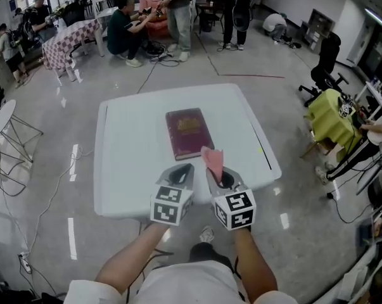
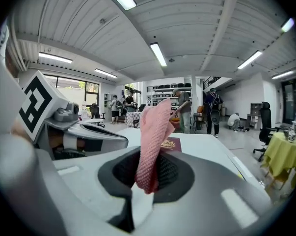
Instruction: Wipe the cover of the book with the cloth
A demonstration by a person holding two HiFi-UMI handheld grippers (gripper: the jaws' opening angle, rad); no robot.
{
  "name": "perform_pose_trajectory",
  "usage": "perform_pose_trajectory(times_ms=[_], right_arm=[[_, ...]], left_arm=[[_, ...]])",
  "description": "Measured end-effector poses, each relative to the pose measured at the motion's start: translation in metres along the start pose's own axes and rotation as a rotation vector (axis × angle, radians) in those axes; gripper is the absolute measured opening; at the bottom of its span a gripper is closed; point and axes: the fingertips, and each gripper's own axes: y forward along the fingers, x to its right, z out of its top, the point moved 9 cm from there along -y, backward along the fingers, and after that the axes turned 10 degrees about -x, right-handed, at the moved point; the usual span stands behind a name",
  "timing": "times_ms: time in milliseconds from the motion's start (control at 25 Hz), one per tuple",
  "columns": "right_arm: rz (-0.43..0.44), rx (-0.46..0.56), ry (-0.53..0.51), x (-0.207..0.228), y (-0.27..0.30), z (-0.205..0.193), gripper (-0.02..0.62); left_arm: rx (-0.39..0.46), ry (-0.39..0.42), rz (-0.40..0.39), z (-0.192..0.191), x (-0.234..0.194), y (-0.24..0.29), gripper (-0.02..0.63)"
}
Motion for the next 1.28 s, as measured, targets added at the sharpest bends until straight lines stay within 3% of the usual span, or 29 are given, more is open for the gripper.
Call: perform_pose_trajectory(times_ms=[280,720,1000,1280], right_arm=[[0.1,-0.044,-0.069,0.061,0.048,0.006,0.046],[0.275,-0.124,-0.308,0.131,0.117,0.034,0.047],[0.358,-0.127,-0.416,0.144,0.154,0.051,0.046],[0.359,-0.155,-0.531,0.154,0.193,0.073,0.046]], left_arm=[[-0.037,-0.049,0.069,0.013,-0.007,0.06,0.006],[-0.029,-0.106,0.219,0.034,-0.025,0.093,0.006],[-0.033,-0.144,0.299,0.041,-0.042,0.092,0.006],[-0.017,-0.151,0.333,0.044,-0.068,0.098,0.006]])
